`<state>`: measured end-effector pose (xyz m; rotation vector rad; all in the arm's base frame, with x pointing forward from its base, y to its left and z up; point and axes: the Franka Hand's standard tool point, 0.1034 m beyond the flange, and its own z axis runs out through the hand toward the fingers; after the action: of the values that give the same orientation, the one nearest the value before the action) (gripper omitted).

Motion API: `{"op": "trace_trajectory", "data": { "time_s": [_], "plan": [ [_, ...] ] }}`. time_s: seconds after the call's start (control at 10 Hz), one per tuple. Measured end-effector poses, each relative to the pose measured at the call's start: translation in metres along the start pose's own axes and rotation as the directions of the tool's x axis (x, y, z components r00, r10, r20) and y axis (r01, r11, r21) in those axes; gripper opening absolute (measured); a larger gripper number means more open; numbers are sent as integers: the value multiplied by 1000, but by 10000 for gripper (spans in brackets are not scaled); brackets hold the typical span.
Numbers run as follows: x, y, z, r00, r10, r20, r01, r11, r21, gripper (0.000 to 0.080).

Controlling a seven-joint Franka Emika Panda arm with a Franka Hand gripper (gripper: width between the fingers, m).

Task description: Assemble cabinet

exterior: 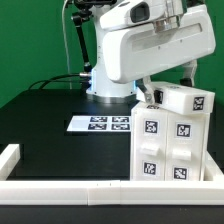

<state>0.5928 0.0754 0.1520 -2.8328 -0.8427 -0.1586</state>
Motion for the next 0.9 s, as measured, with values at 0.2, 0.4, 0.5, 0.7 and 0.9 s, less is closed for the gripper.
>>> {"op": "trace_trajectory", "data": {
  "time_s": [0.2,0.4,0.5,0.7,0.9],
  "plan": [
    [0,1,0,1000,3,-2,-3,1000,-1,576],
    [0,1,0,996,93,-3,-93,996,0,576],
    [0,1,0,984,178,-3,-178,984,0,576],
    [1,1,0,930,368,-29,-368,930,-10,575],
    [1,-4,1,812,579,-76,-582,813,-13,575]
  ]
}}
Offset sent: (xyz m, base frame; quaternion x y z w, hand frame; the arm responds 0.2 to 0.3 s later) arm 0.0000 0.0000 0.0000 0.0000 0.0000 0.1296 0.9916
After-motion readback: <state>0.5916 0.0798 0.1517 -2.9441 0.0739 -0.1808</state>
